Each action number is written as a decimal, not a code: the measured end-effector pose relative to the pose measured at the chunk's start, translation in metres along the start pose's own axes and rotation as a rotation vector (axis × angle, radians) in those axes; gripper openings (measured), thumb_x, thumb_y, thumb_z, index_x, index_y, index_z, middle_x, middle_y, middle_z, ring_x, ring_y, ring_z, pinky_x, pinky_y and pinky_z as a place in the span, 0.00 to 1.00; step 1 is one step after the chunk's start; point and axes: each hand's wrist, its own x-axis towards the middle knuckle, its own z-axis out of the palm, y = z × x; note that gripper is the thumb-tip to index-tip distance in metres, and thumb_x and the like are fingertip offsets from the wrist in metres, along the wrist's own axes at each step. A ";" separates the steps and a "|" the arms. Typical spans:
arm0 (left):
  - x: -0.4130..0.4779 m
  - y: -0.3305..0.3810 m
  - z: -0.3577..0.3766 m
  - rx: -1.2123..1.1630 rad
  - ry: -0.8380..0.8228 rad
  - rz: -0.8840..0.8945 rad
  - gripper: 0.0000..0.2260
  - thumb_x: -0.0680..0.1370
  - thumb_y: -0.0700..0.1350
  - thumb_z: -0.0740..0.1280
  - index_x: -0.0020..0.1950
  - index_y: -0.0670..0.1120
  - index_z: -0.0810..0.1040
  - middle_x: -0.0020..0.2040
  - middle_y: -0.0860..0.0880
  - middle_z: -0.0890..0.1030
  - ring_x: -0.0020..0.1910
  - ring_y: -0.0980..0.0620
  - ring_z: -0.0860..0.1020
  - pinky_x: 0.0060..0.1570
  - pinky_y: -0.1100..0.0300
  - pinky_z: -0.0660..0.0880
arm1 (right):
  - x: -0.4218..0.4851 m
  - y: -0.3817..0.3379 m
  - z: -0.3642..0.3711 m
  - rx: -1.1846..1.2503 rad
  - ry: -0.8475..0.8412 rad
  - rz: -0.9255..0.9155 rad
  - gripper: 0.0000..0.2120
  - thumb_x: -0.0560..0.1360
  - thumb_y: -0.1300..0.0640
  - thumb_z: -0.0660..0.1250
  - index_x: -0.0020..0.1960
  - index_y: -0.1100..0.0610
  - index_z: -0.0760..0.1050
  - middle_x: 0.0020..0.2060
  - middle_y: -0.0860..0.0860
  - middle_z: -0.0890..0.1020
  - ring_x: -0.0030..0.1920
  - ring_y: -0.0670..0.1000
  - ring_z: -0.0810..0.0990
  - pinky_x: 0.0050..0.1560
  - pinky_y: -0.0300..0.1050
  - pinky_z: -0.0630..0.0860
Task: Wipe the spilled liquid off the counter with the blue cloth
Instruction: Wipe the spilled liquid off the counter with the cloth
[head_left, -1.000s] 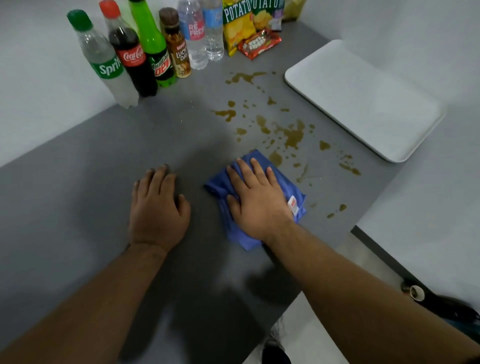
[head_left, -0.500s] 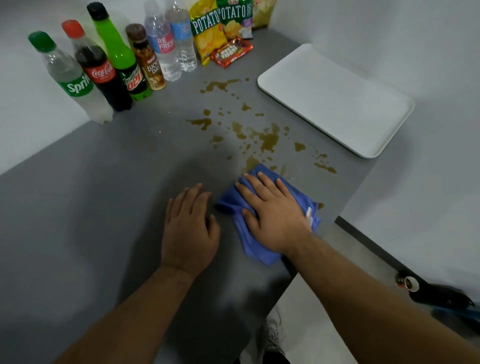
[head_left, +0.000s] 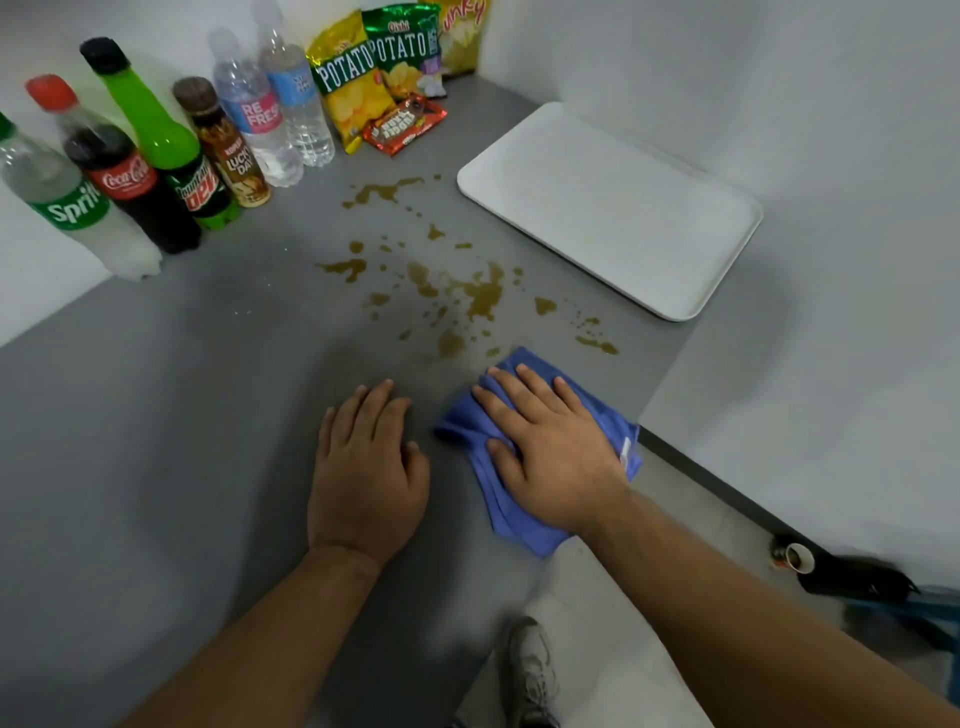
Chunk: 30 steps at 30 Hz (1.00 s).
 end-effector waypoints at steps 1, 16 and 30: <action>0.000 0.000 0.000 0.005 0.002 0.001 0.22 0.76 0.44 0.62 0.69 0.40 0.78 0.75 0.41 0.75 0.76 0.36 0.71 0.77 0.37 0.63 | 0.008 -0.001 -0.001 0.002 0.008 0.017 0.28 0.85 0.42 0.50 0.83 0.46 0.56 0.83 0.47 0.57 0.83 0.53 0.50 0.82 0.58 0.45; 0.012 0.045 0.005 -0.076 0.101 0.213 0.22 0.77 0.49 0.66 0.67 0.39 0.77 0.66 0.38 0.78 0.66 0.36 0.76 0.68 0.40 0.73 | 0.008 0.076 -0.038 0.564 0.640 0.603 0.09 0.77 0.49 0.67 0.55 0.49 0.80 0.53 0.48 0.81 0.54 0.51 0.79 0.54 0.46 0.76; 0.049 0.131 0.056 0.239 -0.275 0.098 0.47 0.76 0.75 0.40 0.84 0.43 0.52 0.85 0.39 0.52 0.84 0.35 0.49 0.77 0.28 0.52 | 0.052 0.143 -0.017 0.915 0.512 1.332 0.31 0.82 0.36 0.49 0.68 0.59 0.73 0.64 0.61 0.79 0.60 0.63 0.77 0.57 0.50 0.69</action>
